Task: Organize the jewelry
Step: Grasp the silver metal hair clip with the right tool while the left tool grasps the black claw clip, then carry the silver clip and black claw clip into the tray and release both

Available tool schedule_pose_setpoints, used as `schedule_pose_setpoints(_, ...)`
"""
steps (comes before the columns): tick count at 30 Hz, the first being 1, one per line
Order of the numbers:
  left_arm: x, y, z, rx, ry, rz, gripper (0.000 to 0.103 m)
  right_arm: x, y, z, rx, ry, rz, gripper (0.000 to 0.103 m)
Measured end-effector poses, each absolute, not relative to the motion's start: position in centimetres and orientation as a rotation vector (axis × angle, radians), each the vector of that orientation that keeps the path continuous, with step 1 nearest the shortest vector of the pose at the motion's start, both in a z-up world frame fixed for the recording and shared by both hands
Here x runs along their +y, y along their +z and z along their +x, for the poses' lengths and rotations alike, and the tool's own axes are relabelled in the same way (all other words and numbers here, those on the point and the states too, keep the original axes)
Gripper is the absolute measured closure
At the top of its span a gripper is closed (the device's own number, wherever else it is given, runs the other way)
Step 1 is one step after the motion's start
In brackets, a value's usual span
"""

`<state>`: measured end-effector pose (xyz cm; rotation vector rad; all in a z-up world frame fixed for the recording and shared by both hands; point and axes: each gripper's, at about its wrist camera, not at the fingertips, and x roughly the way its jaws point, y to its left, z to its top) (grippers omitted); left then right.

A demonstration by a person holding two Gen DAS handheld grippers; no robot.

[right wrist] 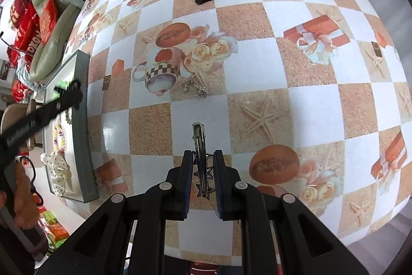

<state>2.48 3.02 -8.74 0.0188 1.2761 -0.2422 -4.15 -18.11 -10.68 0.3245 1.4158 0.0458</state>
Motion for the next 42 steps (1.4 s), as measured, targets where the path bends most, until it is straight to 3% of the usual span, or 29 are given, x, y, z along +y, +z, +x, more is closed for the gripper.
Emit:
schedule_pose_setpoints(25, 17.0, -7.0, -3.4, 1.274, -0.001, -0.18, 0.08, -4.5, -4.8, 2.0, 1.354, 0.358, 0.156, 0.086)
schedule_pose_setpoints(42, 18.0, -11.4, -4.2, 1.334, 0.009, -0.234, 0.08, 3.7, -7.3, 5.2, 1.4, 0.524, 0.083, 0.086)
